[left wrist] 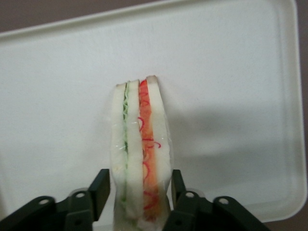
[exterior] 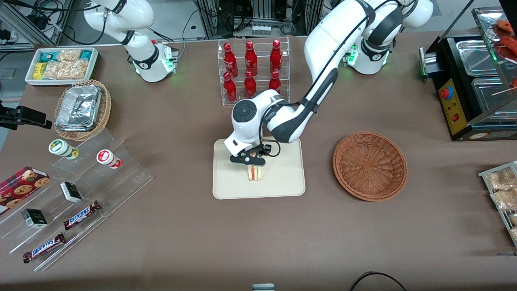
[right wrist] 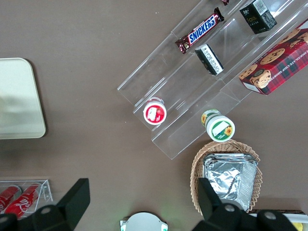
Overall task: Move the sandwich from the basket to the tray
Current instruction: 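Open the left gripper to release the sandwich and lift away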
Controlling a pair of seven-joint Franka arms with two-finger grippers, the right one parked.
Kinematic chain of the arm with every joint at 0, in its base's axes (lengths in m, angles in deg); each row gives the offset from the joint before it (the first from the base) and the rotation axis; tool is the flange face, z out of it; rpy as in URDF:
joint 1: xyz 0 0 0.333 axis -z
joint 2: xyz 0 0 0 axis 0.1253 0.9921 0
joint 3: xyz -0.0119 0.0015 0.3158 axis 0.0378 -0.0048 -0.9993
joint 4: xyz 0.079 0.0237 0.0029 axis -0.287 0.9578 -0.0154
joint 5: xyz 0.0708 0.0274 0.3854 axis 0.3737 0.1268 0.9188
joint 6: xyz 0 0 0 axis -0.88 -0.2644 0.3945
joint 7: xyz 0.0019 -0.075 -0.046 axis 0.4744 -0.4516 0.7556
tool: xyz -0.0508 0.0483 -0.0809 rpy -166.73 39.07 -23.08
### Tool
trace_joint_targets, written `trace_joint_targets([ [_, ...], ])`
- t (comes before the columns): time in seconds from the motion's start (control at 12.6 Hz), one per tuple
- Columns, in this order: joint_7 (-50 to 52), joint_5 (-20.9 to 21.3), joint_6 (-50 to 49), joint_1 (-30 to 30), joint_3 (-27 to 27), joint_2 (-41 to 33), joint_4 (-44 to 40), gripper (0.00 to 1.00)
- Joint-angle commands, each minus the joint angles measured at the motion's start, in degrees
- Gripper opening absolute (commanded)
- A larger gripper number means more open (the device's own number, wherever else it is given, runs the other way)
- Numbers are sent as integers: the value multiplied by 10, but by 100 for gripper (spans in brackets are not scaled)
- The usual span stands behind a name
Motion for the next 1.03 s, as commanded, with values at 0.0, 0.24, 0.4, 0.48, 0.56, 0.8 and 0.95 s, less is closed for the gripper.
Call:
trace_joint_targets([
  [0.0,36,2,-50,-9,-7,-72,4,100],
  [0.24,130,2,-94,-33,-7,-144,8,100],
  [0.4,133,1,-143,-85,-5,-196,15,100],
  [0.48,122,0,-157,-101,-5,-222,26,100],
  [0.56,104,0,-171,-123,-5,-256,47,100],
  [0.8,18,-37,-183,-192,-5,-348,105,100],
  [0.95,-76,-80,-239,-241,-5,-387,112,100],
])
